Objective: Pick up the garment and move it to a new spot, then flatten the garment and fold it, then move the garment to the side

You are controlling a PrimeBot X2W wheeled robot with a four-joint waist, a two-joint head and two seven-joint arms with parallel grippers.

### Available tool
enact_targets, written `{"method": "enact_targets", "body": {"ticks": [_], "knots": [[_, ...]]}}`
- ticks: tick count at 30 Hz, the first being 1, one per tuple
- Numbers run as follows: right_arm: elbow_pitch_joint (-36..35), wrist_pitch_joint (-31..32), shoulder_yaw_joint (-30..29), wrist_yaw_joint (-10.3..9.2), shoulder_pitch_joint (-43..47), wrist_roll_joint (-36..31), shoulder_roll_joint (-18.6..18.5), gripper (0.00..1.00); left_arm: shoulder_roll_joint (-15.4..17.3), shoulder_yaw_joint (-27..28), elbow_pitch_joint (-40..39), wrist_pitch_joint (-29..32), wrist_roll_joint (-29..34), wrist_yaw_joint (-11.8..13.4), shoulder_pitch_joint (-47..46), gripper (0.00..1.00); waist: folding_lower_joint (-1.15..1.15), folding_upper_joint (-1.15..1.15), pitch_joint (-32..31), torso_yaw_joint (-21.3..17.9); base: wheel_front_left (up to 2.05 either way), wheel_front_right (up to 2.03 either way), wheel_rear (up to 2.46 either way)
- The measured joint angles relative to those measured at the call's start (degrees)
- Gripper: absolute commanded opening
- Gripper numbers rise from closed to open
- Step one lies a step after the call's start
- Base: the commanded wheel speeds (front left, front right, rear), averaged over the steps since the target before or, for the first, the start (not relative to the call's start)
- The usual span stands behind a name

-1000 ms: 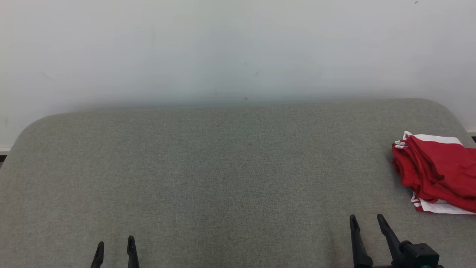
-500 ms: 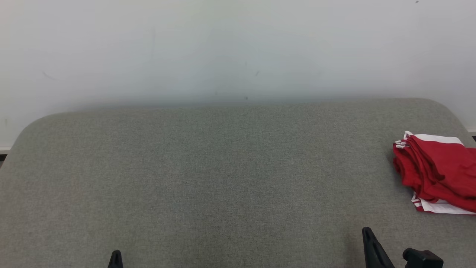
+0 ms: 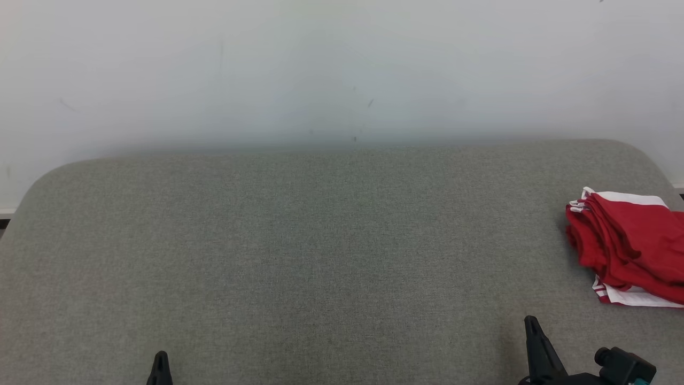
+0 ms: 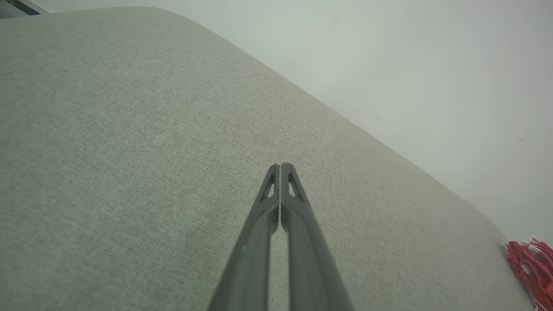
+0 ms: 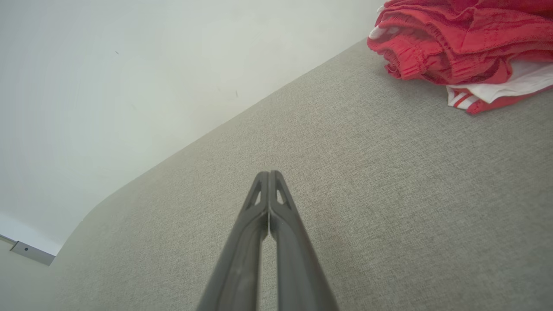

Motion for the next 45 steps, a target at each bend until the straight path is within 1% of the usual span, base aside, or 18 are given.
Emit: {"method": "enact_targets", "body": {"ticks": [2, 6, 8, 9, 11, 28, 45], "knots": [[-0.01, 0.14, -0.03, 0.01, -0.10, 1.08, 0.01, 0.00, 0.00, 0.10, 0.00, 0.31, -0.67, -0.02, -0.21, 0.00, 0.00, 0.00, 0.02, 0.01, 0.00, 0.00, 0.00], [-0.01, 0.87, -0.13, 0.00, -0.66, 4.72, 0.01, 0.00, 0.00, 0.35, 0.00, 1.13, -4.05, -0.09, -0.65, 0.00, 0.00, 0.00, 0.11, 0.03, 0.00, 0.00, 0.00], [-0.03, 1.15, -0.19, 0.00, -0.98, 6.39, 0.01, 0.00, 0.00, 0.47, 0.01, 1.58, -5.93, -0.51, -0.91, 0.00, 0.00, 0.00, 0.14, 0.04, 0.00, 0.00, 0.00], [-0.03, 1.59, -0.24, 0.00, -1.14, 8.20, 0.01, 0.00, 0.00, 0.63, 0.01, 1.97, -7.30, -0.55, -1.31, 0.00, 0.00, 0.00, 0.19, 0.05, 0.00, 0.00, 0.00], [-0.03, 1.66, -0.26, 0.00, -1.21, 9.05, 0.01, 0.00, 0.00, 0.70, 0.01, 2.27, -7.93, -0.56, -1.48, 0.00, 0.00, 0.00, 0.21, 0.06, 0.00, 0.00, 0.00], [-0.05, 4.28, -0.75, 0.00, -3.30, 22.12, 0.01, 0.00, 0.01, 1.77, 0.07, 5.39, -20.28, -1.53, -3.41, 0.00, 0.00, 0.00, 0.56, 0.16, 0.00, 0.00, 0.00], [-0.05, 6.60, -1.13, 0.00, -4.95, 33.34, 0.00, 0.00, 0.02, 2.65, 0.14, 8.21, -30.44, -2.44, -5.20, 0.00, 0.00, 0.00, 0.91, 0.26, 0.00, 0.00, 0.00]]}}
